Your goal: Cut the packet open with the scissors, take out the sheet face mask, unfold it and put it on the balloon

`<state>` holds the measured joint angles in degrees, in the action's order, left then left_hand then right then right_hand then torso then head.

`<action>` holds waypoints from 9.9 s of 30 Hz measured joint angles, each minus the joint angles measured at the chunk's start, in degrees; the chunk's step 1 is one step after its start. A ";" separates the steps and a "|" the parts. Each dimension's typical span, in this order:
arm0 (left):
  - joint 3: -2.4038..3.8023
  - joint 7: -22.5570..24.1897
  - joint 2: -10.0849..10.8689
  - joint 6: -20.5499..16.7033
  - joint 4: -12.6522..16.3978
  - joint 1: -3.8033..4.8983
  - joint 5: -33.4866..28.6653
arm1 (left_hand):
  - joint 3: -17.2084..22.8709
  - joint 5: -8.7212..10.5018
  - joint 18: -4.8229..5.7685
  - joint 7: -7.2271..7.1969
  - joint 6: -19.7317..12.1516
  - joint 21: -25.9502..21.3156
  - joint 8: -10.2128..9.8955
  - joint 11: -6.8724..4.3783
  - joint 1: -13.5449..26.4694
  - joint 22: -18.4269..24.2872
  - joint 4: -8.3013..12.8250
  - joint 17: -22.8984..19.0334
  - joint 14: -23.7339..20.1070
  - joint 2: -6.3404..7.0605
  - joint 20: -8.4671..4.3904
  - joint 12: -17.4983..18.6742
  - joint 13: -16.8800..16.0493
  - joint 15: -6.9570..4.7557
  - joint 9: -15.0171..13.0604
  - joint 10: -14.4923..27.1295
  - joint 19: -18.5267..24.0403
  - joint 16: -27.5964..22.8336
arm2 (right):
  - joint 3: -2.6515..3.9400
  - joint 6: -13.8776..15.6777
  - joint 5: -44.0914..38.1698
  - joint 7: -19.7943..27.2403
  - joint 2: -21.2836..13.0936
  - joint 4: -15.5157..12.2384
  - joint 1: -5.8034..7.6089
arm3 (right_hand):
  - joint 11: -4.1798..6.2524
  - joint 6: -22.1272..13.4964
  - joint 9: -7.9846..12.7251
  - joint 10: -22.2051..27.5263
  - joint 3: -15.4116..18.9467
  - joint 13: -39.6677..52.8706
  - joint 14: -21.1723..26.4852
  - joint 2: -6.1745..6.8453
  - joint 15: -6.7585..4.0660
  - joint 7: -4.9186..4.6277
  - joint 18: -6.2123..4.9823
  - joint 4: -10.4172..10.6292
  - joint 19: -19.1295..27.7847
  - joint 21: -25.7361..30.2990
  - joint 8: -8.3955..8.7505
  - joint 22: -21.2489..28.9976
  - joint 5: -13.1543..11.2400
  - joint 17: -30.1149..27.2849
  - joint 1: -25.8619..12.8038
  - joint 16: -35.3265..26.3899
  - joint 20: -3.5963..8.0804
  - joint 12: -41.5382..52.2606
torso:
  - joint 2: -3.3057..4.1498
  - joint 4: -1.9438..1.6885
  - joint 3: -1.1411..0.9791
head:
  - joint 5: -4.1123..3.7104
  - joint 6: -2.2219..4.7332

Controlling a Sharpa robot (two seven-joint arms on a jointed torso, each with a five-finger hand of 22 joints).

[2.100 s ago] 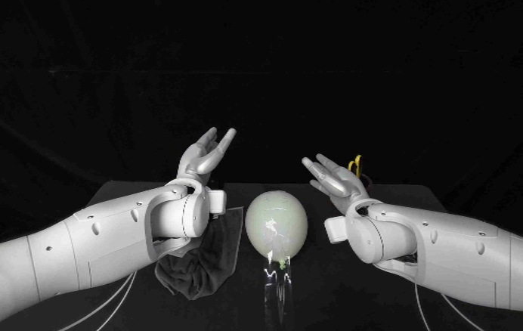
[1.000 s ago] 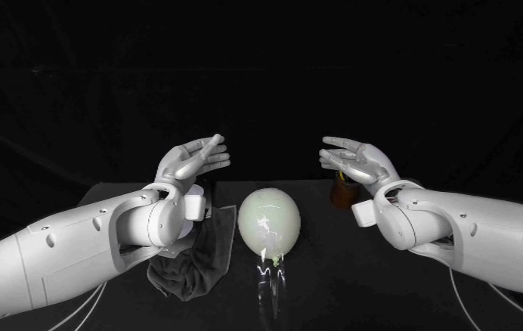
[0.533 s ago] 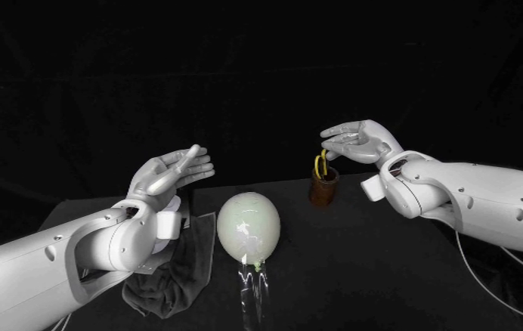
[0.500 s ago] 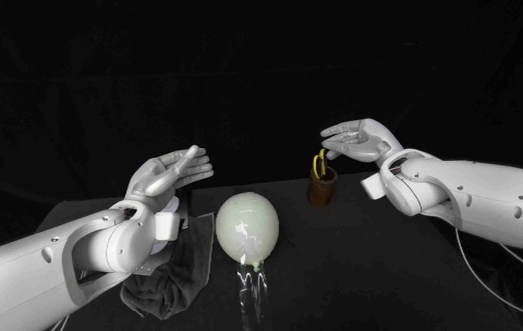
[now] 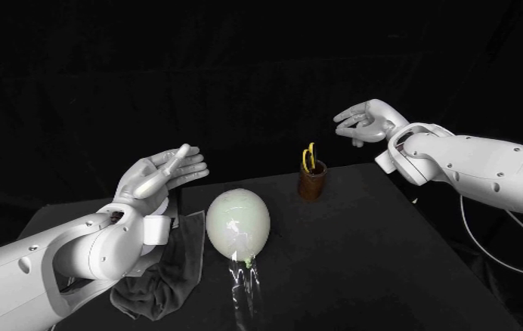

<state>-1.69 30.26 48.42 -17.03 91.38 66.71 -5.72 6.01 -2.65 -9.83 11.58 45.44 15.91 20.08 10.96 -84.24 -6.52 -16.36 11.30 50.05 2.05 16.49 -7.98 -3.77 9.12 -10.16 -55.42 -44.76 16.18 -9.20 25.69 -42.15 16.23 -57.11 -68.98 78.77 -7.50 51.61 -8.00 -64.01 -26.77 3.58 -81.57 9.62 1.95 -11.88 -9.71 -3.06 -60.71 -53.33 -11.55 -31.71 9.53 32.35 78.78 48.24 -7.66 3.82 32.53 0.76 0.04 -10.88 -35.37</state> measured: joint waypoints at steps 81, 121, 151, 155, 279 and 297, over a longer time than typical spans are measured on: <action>0.03 -0.52 1.82 0.15 2.20 0.11 0.00 | -0.15 0.00 0.01 -0.01 0.00 0.00 -0.49 0.22 -0.45 0.20 0.16 -0.05 0.01 -0.49 -0.20 0.72 0.02 0.01 0.24 -0.19 -1.02 -0.50 | -0.05 -5.41 -19.41 -8.37 16.92 17.85 -0.91 | -0.09 1.45 0.22 4.91 -3.63 0.00 -2.36 -1.72 1.59 1.11 3.60 -0.80 -10.92 -19.77 1.98 -27.62 -6.21 30.79 -0.75 29.77 -1.04 -0.19 | 3.41 0.02 -0.92 | -0.97 1.17; 0.02 -1.66 1.74 -0.18 1.57 0.11 0.00 | -0.15 0.00 0.16 -0.01 0.00 0.00 -1.02 0.21 -0.96 0.43 0.16 -0.16 0.02 -1.00 -0.20 1.53 0.06 0.01 0.49 -0.18 -1.43 -1.18 | -0.06 -0.11 -14.02 -5.61 12.72 14.49 -1.12 | 2.86 5.54 -13.31 -7.67 -6.81 2.50 -2.45 -6.40 -2.79 4.82 4.08 1.17 -13.32 -22.50 -13.32 -33.30 -7.14 32.10 -1.51 31.21 2.19 3.21 | 3.38 0.08 -0.92 | -1.27 1.28; 0.01 -1.05 -0.42 3.79 -3.16 0.04 1.52 | -3.08 0.00 -0.02 -0.01 -0.44 -2.22 -2.58 0.83 -1.01 2.10 0.40 -0.65 -1.95 1.08 0.19 3.81 0.05 1.14 0.99 0.44 0.64 -4.05 | 0.20 -0.92 20.03 -9.55 1.18 -7.34 4.66 | 2.70 4.30 -16.47 -7.86 -7.98 3.17 -2.45 -6.29 -2.78 4.95 4.51 0.83 -13.15 -22.45 -14.87 -32.91 -6.92 31.78 -1.59 31.09 2.43 3.83 | 0.89 -0.28 -0.11 | -1.46 2.23; 0.01 -0.99 -0.66 4.24 -3.71 0.04 1.63 | -3.08 0.00 -0.01 -0.01 -0.44 -2.22 -2.58 0.83 -1.01 2.12 0.40 -0.65 -1.95 1.08 0.19 3.81 0.05 1.14 0.99 0.44 0.64 -4.05 | 0.20 -0.83 21.89 -9.88 1.69 -7.25 4.94 | 2.70 4.27 -16.58 -8.26 -8.20 3.19 -2.45 -6.21 -2.78 4.94 4.52 0.61 -13.15 -22.44 -14.99 -33.16 -6.94 31.80 -1.67 31.09 2.43 3.81 | 0.64 -0.45 0.00 | -1.46 2.25; -1.64 -16.58 -22.20 6.03 -35.96 7.77 57.87 | -9.47 0.00 0.01 -0.23 4.53 -5.81 -3.89 -0.62 -9.63 2.42 0.02 -1.07 -0.69 -3.34 0.00 4.30 0.04 0.52 0.46 -2.89 5.92 -8.93 | 0.15 18.04 36.13 -16.39 29.32 -0.72 -3.14 | 3.06 3.12 -19.35 -8.95 -11.11 4.87 -2.50 -5.77 -3.21 5.43 4.88 0.05 -13.16 -22.55 -16.98 -33.38 -7.03 30.54 -3.31 30.64 2.84 4.45 | 0.53 -0.70 0.25 | 7.78 0.21; -1.92 -16.70 -22.54 6.33 -36.67 7.85 57.72 | -4.42 0.01 -0.08 -1.27 8.27 -4.93 -3.11 -2.18 -16.33 2.28 1.04 -0.46 2.17 -5.59 -0.70 3.99 0.05 -0.63 0.40 -7.46 3.96 -7.93 | 0.14 17.78 35.91 -16.49 28.90 -2.34 -3.15 | 3.06 3.22 -19.35 -8.95 -11.26 5.05 -2.57 -5.60 -3.28 5.31 4.89 -0.09 -13.15 -22.54 -16.97 -33.43 -6.86 30.50 -3.48 30.63 2.83 4.76 | 0.53 -0.68 0.24 | 7.96 0.05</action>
<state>-3.61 13.56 25.88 -10.70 54.71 74.56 52.00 1.59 -2.64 -9.90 10.31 53.71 10.99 16.97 8.78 -100.57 -4.24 -15.32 10.84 52.22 -3.54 15.79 -3.98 -3.72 8.49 -9.76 -62.88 -40.80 8.25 -9.06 43.47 -6.24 -0.25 -28.22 -71.33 75.62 -4.44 54.83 -27.35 -72.96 -38.04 8.64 -84.14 4.03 -1.33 -6.57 -4.81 -3.15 -73.87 -75.87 -28.52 -65.14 2.67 62.85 75.30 78.88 -4.83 8.58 33.06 0.08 0.29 -2.92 -35.32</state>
